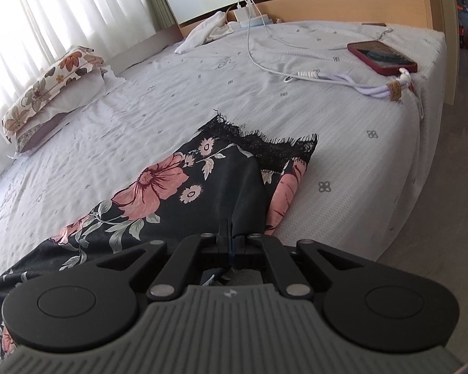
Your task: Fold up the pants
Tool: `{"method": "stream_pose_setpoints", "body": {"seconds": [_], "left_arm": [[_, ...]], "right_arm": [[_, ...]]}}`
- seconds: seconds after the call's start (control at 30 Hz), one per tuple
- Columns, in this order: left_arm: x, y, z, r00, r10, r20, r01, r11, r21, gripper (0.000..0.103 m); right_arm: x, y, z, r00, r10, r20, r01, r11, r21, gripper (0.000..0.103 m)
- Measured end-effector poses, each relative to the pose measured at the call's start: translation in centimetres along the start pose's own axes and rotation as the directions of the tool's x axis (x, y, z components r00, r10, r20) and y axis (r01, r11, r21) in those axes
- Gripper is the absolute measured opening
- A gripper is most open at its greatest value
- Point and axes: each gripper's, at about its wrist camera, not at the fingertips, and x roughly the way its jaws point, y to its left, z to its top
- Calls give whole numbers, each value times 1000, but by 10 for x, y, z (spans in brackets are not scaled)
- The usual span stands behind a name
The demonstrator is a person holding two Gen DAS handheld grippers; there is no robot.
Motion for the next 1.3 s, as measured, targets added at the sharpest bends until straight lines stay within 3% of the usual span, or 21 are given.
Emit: {"method": "stream_pose_setpoints", "body": {"seconds": [0.17,0.4,0.57,0.8,1.1,1.23,1.3], "left_arm": [[4,1,-3,1000,18,0,-18,1000,21,1],[9,1,-2,1000,16,-8,-16,1000,20,1],[11,1,-3,1000,20,-6,-20,999,25,1],[11,1,-4,1000,20,-6,-20,999,25,1],[13,0,-4,1000,26,-6,-26,999,29,2],[13,1,-3,1000,21,-5,-21,999,28,3],[12,1,-3,1000,19,-3,-19,999,30,3]], "right_arm": [[7,-5,-4,1000,-8,-20,8,1000,7,2],[17,-29,4,991,137,-3,-134,974,180,4],[16,-32,15,981,184,54,-191,964,186,6],[18,-42,37,987,106,121,-130,967,219,8],[13,-49,35,987,-31,156,5,987,163,8],[16,-43,33,985,-88,149,72,992,108,20],[18,-42,33,983,-108,145,97,992,82,21]]}}
